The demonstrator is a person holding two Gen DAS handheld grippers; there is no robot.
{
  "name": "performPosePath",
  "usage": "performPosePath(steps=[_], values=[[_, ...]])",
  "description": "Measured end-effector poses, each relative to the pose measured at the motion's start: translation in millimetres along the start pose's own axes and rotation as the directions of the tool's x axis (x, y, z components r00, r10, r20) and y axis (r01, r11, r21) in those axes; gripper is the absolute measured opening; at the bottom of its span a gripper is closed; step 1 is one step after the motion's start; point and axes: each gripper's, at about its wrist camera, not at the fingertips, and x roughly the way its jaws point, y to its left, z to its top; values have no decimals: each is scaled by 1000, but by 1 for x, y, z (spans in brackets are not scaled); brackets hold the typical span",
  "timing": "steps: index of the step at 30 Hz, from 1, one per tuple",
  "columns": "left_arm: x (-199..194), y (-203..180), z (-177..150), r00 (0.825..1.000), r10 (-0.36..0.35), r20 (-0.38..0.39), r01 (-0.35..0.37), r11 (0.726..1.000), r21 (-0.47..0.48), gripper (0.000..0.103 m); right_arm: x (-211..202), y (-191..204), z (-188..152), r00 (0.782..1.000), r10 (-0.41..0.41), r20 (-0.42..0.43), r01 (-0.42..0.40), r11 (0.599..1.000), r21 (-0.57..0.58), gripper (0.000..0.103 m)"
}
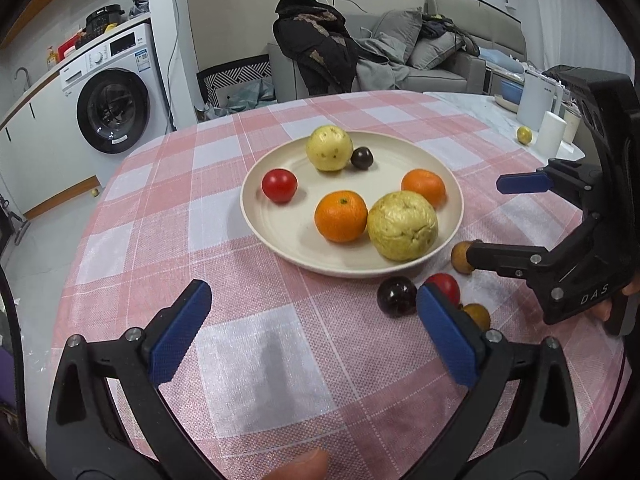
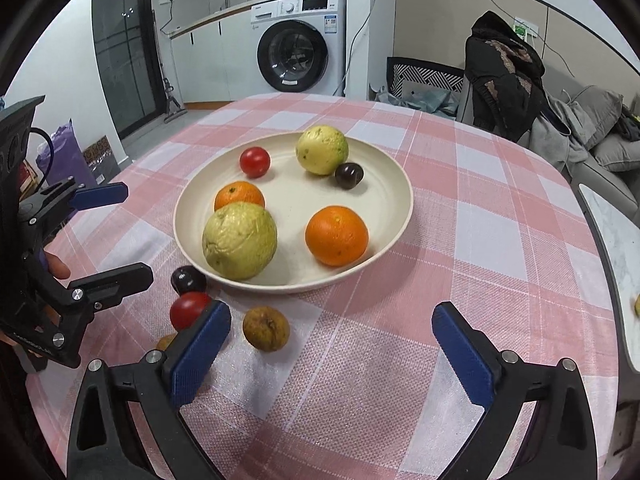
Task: Organize fruits
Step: 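Move both open tools back toward the fruits on the cloth, then grasp a small brown fruit with the right tool while the left tool grasps a dark plum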
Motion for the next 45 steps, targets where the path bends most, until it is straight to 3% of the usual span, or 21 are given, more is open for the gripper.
performPosePath(steps=[24, 36, 38, 40, 45], values=[[37, -7, 4, 991, -13, -135, 16, 1000, 20, 102, 18, 3, -4, 996, -12, -85, 10, 1000, -29, 103], [46, -18, 8, 989, -11, -151, 18, 999, 47, 102, 22, -10, -1, 995, -15, -95, 17, 999, 28, 102], [47, -20, 8, 988, -9, -156, 18, 998, 59, 102, 20, -9, -1, 996, -6, -87, 8, 1000, 24, 96], [48, -21, 8, 988, -9, -157, 19, 998, 62, 102, 20, -6, 0, 996, 9, -88, -8, 1000, 16, 78], [49, -21, 7, 987, -16, -159, 25, 998, 55, 102, 19, -1, -1, 996, 22, -82, -23, 1000, -6, 60]])
